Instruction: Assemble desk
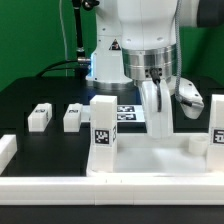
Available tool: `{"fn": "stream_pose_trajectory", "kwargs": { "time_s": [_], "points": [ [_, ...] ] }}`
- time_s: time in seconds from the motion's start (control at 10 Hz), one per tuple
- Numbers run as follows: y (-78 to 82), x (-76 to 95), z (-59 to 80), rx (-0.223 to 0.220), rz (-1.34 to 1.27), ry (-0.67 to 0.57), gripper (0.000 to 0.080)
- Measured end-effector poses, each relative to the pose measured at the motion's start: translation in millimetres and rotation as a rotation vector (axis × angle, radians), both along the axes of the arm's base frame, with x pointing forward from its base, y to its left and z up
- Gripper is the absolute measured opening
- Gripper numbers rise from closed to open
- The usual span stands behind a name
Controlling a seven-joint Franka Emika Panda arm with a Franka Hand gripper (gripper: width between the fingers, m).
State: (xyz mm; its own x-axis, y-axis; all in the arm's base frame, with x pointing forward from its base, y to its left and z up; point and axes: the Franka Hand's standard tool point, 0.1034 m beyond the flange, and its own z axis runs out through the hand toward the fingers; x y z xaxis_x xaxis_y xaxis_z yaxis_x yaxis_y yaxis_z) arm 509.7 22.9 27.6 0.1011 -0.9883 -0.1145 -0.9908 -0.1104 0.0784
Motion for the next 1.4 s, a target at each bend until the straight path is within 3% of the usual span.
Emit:
{"fn": "stream_pose_trajectory", "kwargs": {
  "time_s": [0.4, 0.8, 1.0, 1.4],
  "points": [
    [-42.4, -21.2, -1.2, -0.003, 0.398, -0.052, 0.0058],
    [-51.9, -21.5, -1.8, 0.01, 0.67, -0.074, 0.0058],
    [-68.2, -4.4, 1.2, 0.021, 0.967, -0.115, 0.0058],
    [-72.2, -8.4, 0.2, 0.029, 1.192, -0.112, 0.0058]
  ]
}}
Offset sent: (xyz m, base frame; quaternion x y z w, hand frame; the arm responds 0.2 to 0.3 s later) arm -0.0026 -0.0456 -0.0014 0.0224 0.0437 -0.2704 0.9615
